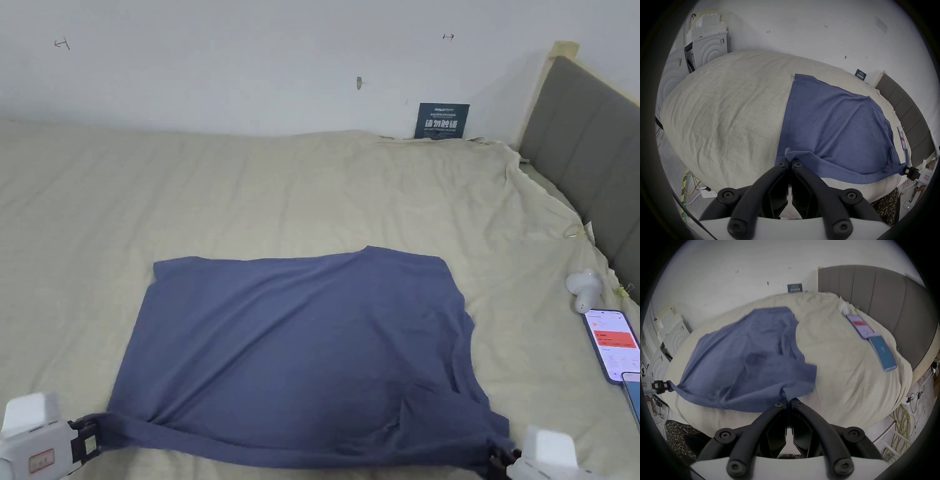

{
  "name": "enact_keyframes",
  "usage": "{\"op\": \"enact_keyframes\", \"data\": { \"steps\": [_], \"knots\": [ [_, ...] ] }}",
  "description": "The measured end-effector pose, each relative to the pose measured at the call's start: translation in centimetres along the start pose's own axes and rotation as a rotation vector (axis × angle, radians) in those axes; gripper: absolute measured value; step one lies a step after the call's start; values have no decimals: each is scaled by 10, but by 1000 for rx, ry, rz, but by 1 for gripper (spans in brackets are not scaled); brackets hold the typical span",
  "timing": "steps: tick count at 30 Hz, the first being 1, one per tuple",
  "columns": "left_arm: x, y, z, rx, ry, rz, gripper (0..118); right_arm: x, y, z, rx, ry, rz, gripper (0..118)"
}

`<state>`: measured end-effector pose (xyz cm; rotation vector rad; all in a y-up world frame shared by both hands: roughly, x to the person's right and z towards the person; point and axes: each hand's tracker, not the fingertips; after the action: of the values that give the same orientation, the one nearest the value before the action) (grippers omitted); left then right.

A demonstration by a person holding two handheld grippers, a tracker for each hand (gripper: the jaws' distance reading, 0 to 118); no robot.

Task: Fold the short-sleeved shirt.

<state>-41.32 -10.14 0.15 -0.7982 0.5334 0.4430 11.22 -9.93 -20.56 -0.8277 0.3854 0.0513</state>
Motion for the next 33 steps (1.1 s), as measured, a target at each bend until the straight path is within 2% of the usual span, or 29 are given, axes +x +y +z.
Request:
{"op": "enact_keyframes", "data": {
  "steps": [6,14,22,25,29,33],
  "knots": [
    [10,32,0,47,12,-14,0,2,62,-4,94,39,41,2],
    [27,93,-34,92,26,-38,0,-11,137,-55,138,29,124,2],
    [45,122,-111,-20,94,-141,0,3,154,-159,-27,-5,54,2],
    [48,120,-141,-80,117,-162,0,-3,148,-181,-84,-24,15,2],
    [50,110,-167,-119,136,-170,0,-9,140,-205,-127,-55,21,2],
    [56,107,-161,-100,157,-223,0,-14,130,-203,-116,-61,-43,2]
  ]
}}
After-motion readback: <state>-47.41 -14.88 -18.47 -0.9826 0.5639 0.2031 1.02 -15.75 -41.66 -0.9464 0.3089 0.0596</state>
